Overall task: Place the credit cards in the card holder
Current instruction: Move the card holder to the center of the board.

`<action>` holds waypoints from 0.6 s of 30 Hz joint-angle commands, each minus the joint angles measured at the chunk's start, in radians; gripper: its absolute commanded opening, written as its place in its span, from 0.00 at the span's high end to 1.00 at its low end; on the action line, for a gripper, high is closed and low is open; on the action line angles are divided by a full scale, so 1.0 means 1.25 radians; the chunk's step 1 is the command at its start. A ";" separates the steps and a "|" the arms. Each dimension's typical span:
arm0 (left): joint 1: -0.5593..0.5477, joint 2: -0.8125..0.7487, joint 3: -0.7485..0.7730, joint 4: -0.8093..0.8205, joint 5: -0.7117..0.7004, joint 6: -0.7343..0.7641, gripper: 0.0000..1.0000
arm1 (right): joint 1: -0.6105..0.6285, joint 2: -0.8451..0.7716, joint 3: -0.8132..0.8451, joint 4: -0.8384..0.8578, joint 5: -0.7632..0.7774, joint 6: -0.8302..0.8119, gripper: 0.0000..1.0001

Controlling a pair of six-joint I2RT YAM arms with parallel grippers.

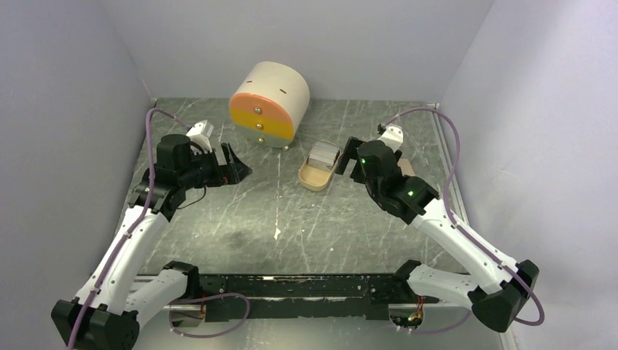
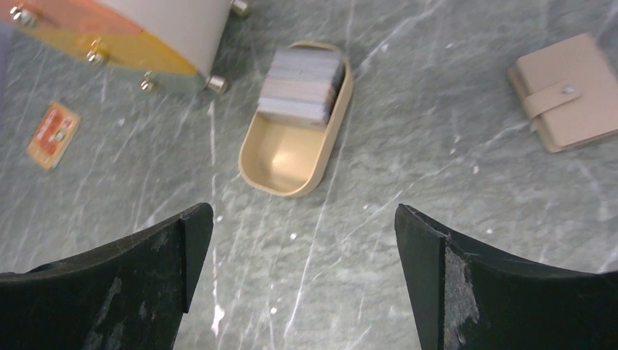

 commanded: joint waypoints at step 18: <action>-0.006 -0.046 -0.103 0.050 -0.012 0.055 0.02 | -0.459 0.309 -0.029 0.191 0.027 -0.176 0.02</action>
